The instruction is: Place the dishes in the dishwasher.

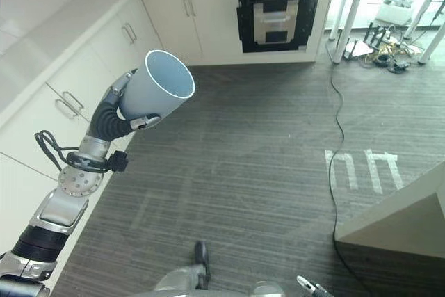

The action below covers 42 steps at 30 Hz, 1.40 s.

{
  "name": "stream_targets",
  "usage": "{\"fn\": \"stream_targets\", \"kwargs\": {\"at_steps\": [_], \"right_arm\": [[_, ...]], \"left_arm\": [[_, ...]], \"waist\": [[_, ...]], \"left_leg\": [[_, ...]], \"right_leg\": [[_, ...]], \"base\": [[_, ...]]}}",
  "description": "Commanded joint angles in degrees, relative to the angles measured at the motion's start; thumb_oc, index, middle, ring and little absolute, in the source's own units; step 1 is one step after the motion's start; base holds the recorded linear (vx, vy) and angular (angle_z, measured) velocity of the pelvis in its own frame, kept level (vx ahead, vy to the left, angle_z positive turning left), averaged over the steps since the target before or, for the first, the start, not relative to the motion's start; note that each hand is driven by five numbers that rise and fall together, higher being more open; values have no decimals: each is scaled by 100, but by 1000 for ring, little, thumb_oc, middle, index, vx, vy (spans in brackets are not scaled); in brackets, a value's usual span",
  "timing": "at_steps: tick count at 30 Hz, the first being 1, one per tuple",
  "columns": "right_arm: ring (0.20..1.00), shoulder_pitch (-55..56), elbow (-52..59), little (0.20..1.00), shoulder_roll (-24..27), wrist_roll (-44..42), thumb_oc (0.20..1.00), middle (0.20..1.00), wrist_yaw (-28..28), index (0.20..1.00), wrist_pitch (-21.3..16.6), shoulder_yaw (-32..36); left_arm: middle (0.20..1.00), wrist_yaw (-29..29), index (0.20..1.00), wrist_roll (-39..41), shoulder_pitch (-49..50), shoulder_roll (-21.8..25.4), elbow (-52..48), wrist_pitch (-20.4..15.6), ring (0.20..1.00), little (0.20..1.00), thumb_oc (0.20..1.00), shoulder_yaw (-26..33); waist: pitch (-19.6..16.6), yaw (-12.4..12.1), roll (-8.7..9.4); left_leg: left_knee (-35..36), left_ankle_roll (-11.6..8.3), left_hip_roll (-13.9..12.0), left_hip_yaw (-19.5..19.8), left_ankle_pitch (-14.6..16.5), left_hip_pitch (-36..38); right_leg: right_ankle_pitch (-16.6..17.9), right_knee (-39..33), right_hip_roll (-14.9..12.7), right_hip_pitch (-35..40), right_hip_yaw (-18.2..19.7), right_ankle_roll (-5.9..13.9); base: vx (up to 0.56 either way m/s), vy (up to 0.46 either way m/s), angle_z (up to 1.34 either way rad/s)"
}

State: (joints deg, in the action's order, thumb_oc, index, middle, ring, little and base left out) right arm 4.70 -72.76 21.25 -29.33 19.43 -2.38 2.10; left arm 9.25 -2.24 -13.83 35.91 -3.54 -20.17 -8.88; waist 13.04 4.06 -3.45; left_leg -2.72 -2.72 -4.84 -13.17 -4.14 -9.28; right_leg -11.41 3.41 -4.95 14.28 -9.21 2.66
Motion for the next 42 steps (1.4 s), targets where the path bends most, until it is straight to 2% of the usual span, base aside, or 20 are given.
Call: {"fn": "stream_targets", "kwargs": {"at_steps": [1,2,3,5,6,9,12,15,21,24,26,27,30,33,34,35,38,39,41,42], "right_arm": [[1000,-40,215,1000,-199,-78,1000,1000,63,1000,-63,-221],[1000,7,360,1000,-254,-17,1000,1000,37,1000,-139,-244],[1000,80,653,1000,-343,90,1000,1000,-17,1000,-202,-299],[1000,72,943,1000,-403,121,1000,1000,17,1000,-277,-436],[1000,63,1097,1000,-408,58,1000,1000,15,1000,-306,-517],[1000,54,1315,1000,-371,5,1000,1000,14,1000,-294,-564],[1000,123,1431,1000,-360,-31,1000,1000,93,1000,-464,-591],[1000,154,1464,1000,-457,28,1000,1000,50,1000,-386,-507],[1000,-78,1422,1000,-419,-172,1000,1000,-322,1000,-49,-544],[1000,-168,1335,1000,-269,-215,1000,1000,-396,1000,53,-528],[1000,-179,1242,1000,-199,-303,1000,1000,-442,1000,63,-490],[1000,-178,1050,1000,-169,-454,1000,1000,-423,1000,43,-398],[1000,-262,869,1000,-178,-210,1000,1000,-409,1000,72,-342],[1000,-269,736,1000,-167,-112,1000,1000,-509,1000,79,-409],[1000,-237,646,1000,-162,-150,1000,1000,-535,1000,37,-473],[1000,-215,611,1000,-161,-114,1000,1000,-519,1000,16,-480],[1000,-131,585,1000,-143,131,1000,1000,-600,1000,149,-420],[1000,-77,532,1000,-176,40,1000,1000,-671,1000,300,-289],[1000,52,572,1000,-249,100,1000,1000,-654,1000,252,-166],[1000,202,716,1000,-355,455,1000,1000,-746,1000,88,-149]], "left_arm": [[200,-37,200,122,-418,15,-207,-413,200,200,200,497],[200,-117,200,124,-429,32,-182,-479,200,200,200,502],[200,-178,200,103,-463,74,-150,-482,200,200,200,468],[200,-124,200,126,-497,181,-65,-501,200,200,200,373],[200,-77,200,156,-521,242,-33,-543,200,200,200,322],[200,-52,200,138,-644,301,-18,-535,200,200,200,247],[200,4,200,244,-841,416,39,-480,200,200,200,215],[200,22,200,227,-802,496,83,-583,200,200,200,232],[200,222,200,14,-701,270,-155,-485,200,200,200,124],[200,176,200,125,-702,307,-239,-445,200,200,200,245],[200,105,200,279,-669,363,-254,-395,200,200,200,391],[200,19,200,437,-672,420,-151,-416,200,200,200,527],[200,160,200,429,-638,527,-28,-486,200,200,200,621],[200,414,200,318,-453,584,-79,-394,200,200,200,703],[200,462,200,246,-312,609,-137,-374,200,200,200,796],[200,478,200,214,-246,617,-136,-381,200,200,200,860],[200,511,200,-27,143,551,-80,-562,200,200,200,1226],[200,232,200,70,203,544,-174,-407,200,200,200,1393],[200,38,200,74,129,518,-184,-471,200,200,200,1337],[200,-47,200,37,25,532,-193,-502,200,200,200,1250]], "waist": [[-65,-43,-46],[-88,-80,-77],[-69,-85,-85],[-12,-26,-62],[37,53,-39],[133,228,-26],[242,514,42],[227,576,88],[-120,473,125],[-170,384,124],[-176,309,221],[-112,226,200],[-76,251,149],[40,35,0],[99,-88,33],[104,-113,59],[7,-238,-8],[-68,-398,8],[-180,-435,117],[-211,-428,221]], "left_leg": [[-152,65,195,41,237,293],[-95,137,279,92,306,347],[48,288,447,201,380,550],[280,464,640,360,463,860],[350,477,732,469,498,1007],[445,476,819,643,587,1325],[610,551,929,693,923,1844],[667,571,898,503,1215,2148],[-637,385,850,276,1669,2059],[-2459,-31,560,336,955,1537],[-3571,-134,392,299,610,965],[-3528,-12,255,180,739,483],[-2151,70,138,-165,632,413],[-404,-148,52,-230,-110,-103],[-132,-256,-109,-225,-542,-454],[-97,-278,-163,-279,-610,-558],[-225,-213,-201,-105,-522,-560],[-645,-38,41,254,-151,-648],[-726,146,247,143,101,-536],[-757,371,544,148,344,-406]], "right_leg": [[-159,524,180,-320,-126,123],[-354,883,157,-349,-212,142],[-254,2019,-1,-721,-362,297],[258,3112,67,-1468,-265,555],[520,3025,368,-1765,-157,585],[562,2366,526,-1883,-153,462],[1166,1230,292,-2396,-156,562],[1531,801,66,-2557,-323,743],[943,762,134,-2068,-657,294],[558,806,258,-1793,-749,-76],[416,796,235,-1600,-793,-269],[285,753,320,-1313,-746,-316],[237,539,417,-1078,-474,-249],[214,189,568,-559,-154,-144],[194,125,524,-346,-81,-120],[150,146,487,-286,-91,-100],[-446,733,483,-148,-42,-23],[-806,1344,484,-27,138,2],[-457,1911,341,37,68,259],[207,2809,164,-93,67,600]], "base": [[256,183,-40],[313,219,-38],[284,223,-31],[237,128,-11],[235,-6,17],[245,-79,35],[318,-128,49],[344,-211,25],[330,-237,32],[187,-208,-12],[325,-262,-13],[461,-162,-2],[502,43,-33],[672,114,-62],[688,55,-101],[643,45,-120],[705,123,-135],[876,200,-139],[571,183,-136],[438,206,-37]]}}
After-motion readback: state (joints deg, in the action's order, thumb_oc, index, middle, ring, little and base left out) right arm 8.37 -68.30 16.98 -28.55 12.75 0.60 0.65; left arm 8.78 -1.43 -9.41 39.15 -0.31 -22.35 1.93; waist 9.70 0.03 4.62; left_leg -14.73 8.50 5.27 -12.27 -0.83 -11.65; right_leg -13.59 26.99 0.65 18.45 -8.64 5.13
